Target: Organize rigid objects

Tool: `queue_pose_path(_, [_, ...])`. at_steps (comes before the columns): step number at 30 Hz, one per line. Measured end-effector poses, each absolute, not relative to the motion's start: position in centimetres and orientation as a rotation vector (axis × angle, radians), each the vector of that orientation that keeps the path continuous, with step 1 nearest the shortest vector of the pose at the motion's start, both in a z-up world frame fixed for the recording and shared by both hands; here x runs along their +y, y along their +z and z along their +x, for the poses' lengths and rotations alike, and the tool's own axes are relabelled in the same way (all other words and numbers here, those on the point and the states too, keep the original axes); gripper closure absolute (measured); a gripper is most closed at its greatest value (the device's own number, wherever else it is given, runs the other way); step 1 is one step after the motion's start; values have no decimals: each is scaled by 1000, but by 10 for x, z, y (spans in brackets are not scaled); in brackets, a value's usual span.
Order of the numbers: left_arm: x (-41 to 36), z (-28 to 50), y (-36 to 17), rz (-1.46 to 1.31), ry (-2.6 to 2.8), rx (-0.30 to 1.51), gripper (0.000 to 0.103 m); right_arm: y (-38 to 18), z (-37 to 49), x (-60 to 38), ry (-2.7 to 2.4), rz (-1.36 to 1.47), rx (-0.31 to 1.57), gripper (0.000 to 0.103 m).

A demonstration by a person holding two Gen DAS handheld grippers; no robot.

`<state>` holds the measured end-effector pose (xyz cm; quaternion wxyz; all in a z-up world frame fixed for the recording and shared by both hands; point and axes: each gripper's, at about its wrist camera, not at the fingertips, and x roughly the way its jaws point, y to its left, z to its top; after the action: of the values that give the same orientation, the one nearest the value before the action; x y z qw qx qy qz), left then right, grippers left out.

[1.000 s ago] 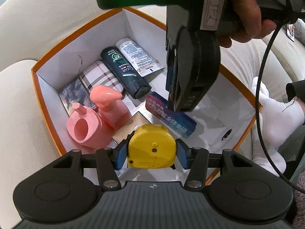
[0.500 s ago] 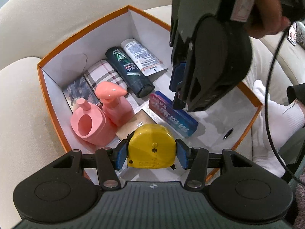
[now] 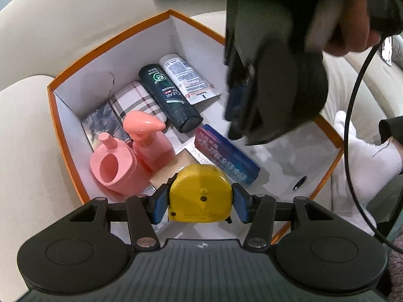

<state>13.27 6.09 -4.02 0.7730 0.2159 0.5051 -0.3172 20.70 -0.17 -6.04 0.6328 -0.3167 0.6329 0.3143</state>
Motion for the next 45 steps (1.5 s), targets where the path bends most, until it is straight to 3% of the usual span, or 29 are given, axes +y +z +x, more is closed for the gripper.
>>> queue_pose_path(2, [60,133,-42,466,-690,1098,42,-46,213,-3,745,-611,1446,83])
queue_pose_path(4, [58,134,-45,476,-682,1102,42,-46,214,0,725,-601,1442,63])
queue_pose_path(5, [58,134,-45,477,-680,1102,42,-51,214,2,709,-623,1442,63])
queue_pose_path(7, [59,133,-43,467,-682,1099,42,-64,212,3,692,-641,1466,66])
queue_pose_path(8, [60,132,-43,463,-683,1098,42,-70,212,2,690,-640,1482,70])
queue_pose_path(9, [60,132,-42,462,-685,1097,42,-73,212,-2,689,-647,1488,82])
queue_pose_path(12, [61,132,-42,471,-689,1097,42,-74,210,-3,677,-713,1488,90])
queue_pose_path(20, [65,131,-40,453,-694,1085,42,-77,201,-2,718,-790,1467,89])
queue_pose_path(22, [65,130,-41,457,-698,1089,42,-60,201,-1,735,-717,1446,81])
queue_pose_path(23, [65,131,-43,461,-693,1093,42,-54,203,-1,740,-677,1438,70])
queue_pose_path(24, [64,132,-44,465,-689,1096,42,-51,204,0,731,-644,1432,50])
queue_pose_path(25, [63,133,-45,467,-684,1098,42,-51,205,2,720,-627,1432,48])
queue_pose_path(27, [63,133,-45,457,-681,1096,42,-61,204,5,688,-623,1437,53])
queue_pose_path(30, [65,130,-41,446,-694,1089,42,-81,201,6,641,-718,1468,83])
queue_pose_path(31, [65,130,-40,448,-698,1086,42,-86,198,5,627,-754,1470,88])
queue_pose_path(38, [65,132,-44,452,-696,1093,42,-99,189,4,699,-836,1502,87])
queue_pose_path(40, [64,132,-44,451,-698,1094,42,-104,179,9,769,-945,1525,77])
queue_pose_path(44, [65,135,-46,443,-695,1095,43,-116,156,10,897,-1133,1522,72])
queue_pose_path(45, [66,135,-46,442,-692,1097,43,-118,154,9,911,-1132,1518,66])
